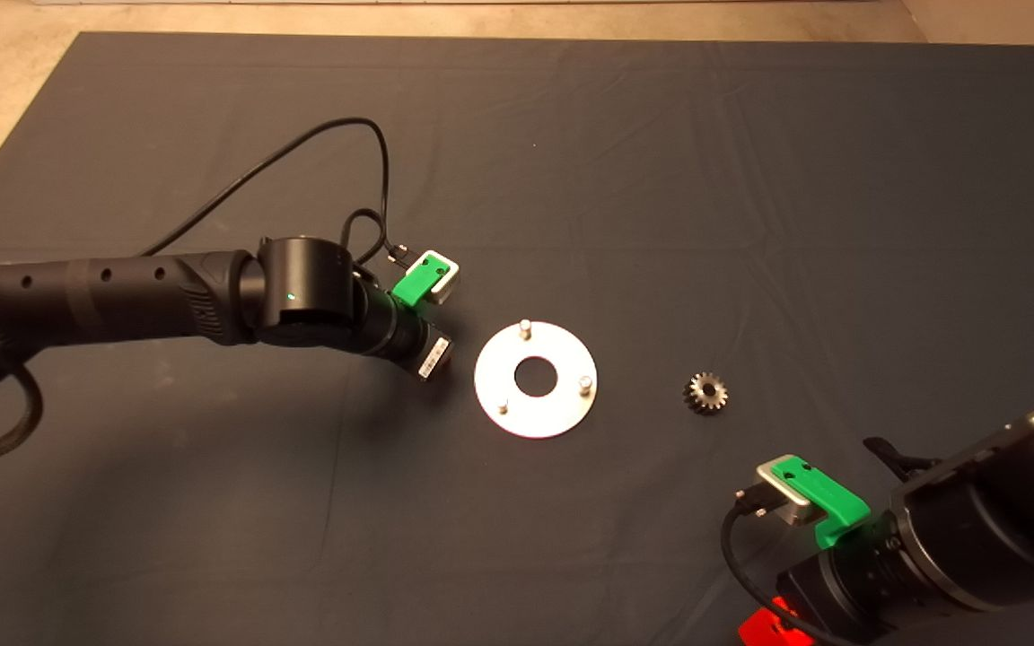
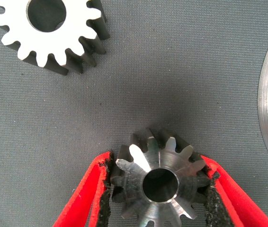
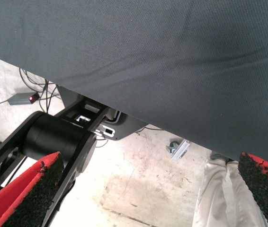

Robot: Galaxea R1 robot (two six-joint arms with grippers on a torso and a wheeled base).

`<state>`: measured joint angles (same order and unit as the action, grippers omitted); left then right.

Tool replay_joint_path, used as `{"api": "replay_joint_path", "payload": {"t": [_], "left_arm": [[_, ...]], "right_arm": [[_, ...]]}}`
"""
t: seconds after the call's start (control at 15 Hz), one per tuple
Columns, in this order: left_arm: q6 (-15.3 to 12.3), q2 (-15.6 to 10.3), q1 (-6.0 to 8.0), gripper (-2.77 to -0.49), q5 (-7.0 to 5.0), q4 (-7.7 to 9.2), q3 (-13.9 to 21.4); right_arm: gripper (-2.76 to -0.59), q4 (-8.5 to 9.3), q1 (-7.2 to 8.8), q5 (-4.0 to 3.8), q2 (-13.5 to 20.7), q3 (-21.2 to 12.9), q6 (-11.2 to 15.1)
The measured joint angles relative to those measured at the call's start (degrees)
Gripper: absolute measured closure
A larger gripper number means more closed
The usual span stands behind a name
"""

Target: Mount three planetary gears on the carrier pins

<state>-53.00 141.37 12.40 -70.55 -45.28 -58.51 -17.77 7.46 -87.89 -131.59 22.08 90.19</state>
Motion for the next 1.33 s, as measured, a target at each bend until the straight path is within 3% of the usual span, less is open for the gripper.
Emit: {"api": "replay_joint_path", "payload": {"t": [0.27, 0.73, 0.93, 1.2, 1.33], "left_arm": [[0.0, -0.25, -0.02, -1.02, 0.46, 0.0, 0.0], [0.0, -0.94, -0.2, -0.89, 0.15, -0.21, 1.03], [-0.05, -2.86, -0.8, -0.88, -1.85, -0.09, 5.59], [-0.62, -3.83, -0.78, -0.88, -6.88, -0.01, 14.41], [-1.98, -3.95, -0.74, -0.88, -8.31, -0.01, 16.79]], "right_arm": [[-2.75, 0.0, 0.0, 0.02, 0.0, 0.0, 0.0], [-2.75, -0.02, 0.0, -0.02, 0.0, 0.0, -0.05], [-2.75, -0.01, -0.02, 0.0, 0.0, 0.0, -0.12], [-2.75, -0.01, -0.3, 0.0, 0.0, 0.0, -0.13], [-2.75, -0.02, -0.33, 0.0, 0.0, 0.0, -0.13]]}}
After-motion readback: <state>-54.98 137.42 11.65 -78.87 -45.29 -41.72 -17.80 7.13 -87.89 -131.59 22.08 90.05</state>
